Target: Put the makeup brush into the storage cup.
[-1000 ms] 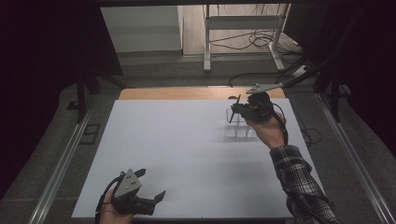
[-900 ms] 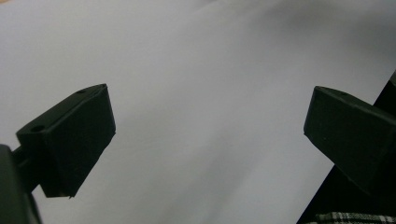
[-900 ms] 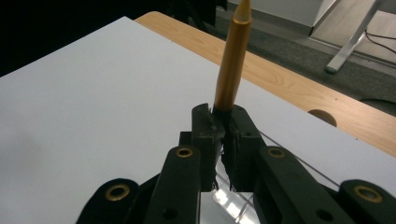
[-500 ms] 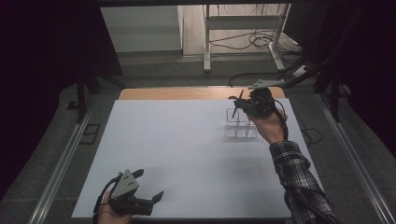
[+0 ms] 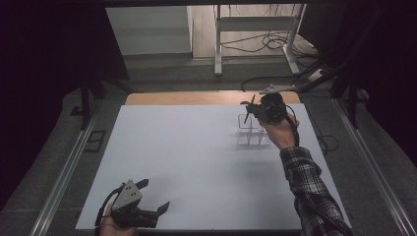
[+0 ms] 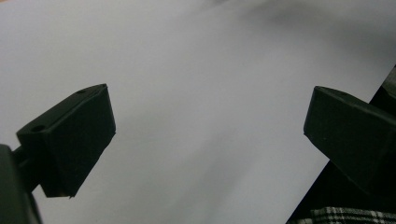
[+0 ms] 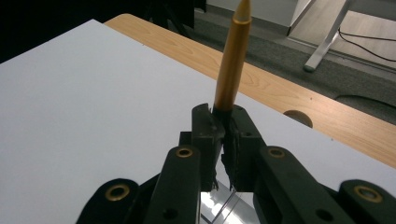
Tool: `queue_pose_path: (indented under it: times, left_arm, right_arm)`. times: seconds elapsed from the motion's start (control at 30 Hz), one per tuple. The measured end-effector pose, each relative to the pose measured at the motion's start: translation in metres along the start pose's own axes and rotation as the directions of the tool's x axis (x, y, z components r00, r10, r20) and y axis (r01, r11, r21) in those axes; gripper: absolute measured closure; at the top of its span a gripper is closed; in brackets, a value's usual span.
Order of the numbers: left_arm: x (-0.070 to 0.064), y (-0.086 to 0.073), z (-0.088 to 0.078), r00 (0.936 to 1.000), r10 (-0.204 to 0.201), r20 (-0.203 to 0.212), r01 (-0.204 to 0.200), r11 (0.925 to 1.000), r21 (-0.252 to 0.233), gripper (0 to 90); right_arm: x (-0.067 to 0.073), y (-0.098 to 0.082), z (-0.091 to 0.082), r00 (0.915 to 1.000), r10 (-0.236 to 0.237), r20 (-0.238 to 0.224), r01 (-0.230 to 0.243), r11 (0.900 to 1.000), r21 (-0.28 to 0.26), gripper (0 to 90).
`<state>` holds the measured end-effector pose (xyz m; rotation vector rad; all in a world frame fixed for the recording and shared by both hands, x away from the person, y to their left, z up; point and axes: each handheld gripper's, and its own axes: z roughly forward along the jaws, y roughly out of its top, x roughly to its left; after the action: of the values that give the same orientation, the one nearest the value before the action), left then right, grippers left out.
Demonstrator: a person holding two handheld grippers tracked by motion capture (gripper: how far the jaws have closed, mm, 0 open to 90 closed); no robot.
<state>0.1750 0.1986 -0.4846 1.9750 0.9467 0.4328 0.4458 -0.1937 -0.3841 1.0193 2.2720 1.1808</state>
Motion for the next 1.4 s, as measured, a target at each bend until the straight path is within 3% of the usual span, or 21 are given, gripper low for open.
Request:
queue_pose_path:
  times: [1.4]
  left_arm:
    - [0.002, -0.003, -0.003, 0.9997, -0.025, 0.006, 0.025, 0.9997, 0.001, 2.5]
  right_arm:
    - [-0.001, -0.030, 0.037, 0.9997, 0.016, 0.017, -0.017, 0.998, 0.059, 82.9]
